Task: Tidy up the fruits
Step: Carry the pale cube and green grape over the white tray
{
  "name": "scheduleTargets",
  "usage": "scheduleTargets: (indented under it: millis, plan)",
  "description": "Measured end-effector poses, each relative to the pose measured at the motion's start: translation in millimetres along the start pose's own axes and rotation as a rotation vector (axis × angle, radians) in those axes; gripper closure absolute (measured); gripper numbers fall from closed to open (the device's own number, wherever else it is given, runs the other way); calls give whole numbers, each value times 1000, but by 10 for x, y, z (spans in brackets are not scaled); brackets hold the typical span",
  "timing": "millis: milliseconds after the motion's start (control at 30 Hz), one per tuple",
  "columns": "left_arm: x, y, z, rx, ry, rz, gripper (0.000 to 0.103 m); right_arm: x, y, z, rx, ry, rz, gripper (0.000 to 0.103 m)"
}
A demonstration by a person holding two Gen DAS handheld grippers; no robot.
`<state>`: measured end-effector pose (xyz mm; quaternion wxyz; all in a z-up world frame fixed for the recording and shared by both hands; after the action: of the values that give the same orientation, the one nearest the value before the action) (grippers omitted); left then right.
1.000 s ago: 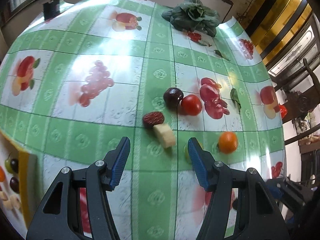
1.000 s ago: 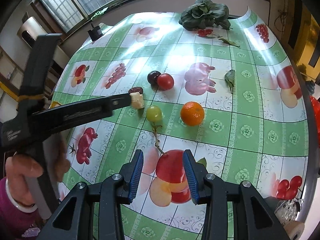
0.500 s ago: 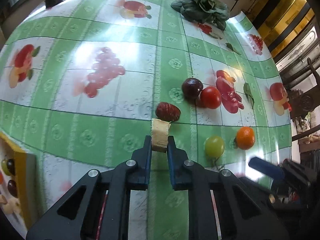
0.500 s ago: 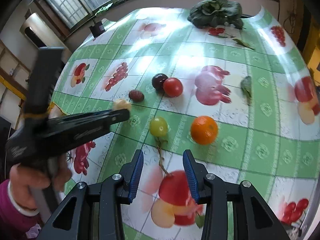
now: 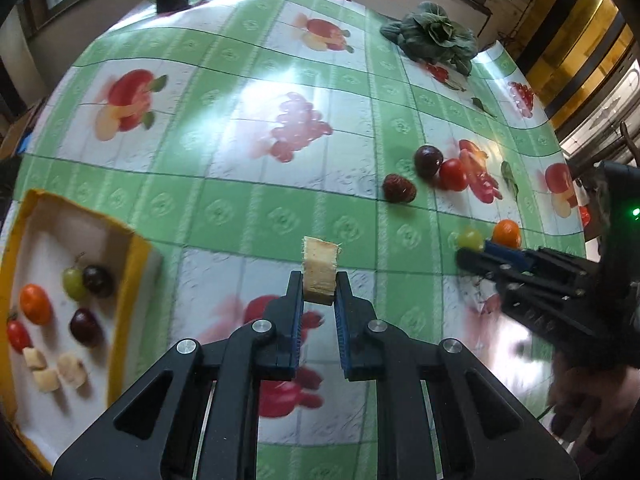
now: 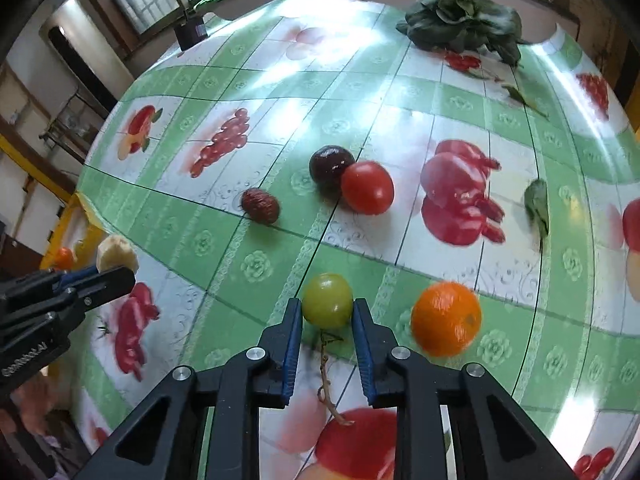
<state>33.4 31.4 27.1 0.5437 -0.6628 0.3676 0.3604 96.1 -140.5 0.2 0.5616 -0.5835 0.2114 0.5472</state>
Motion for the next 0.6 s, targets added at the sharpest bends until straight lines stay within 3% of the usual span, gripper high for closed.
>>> scheduleTargets:
  millis: [233,600]
  plan:
    - [-246,114,176,2,-32,-34,89,-381,26,271,-5,-49,-61,79]
    - [-700,280,626,-20,-103,-98,89,-586,115,1192,-113,-162,-76,79]
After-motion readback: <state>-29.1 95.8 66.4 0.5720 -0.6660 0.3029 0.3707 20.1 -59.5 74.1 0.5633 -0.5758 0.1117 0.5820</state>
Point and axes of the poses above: each gripper's, at about its wrist camera, not at the fingertips, and x roughly the way its jaws point, z to its left, y to its underside, the point moved 3 cm from there along x, roughly the way its jaws point, and after that the axes turned 4 degrees about -z, right-handed, at the moved point
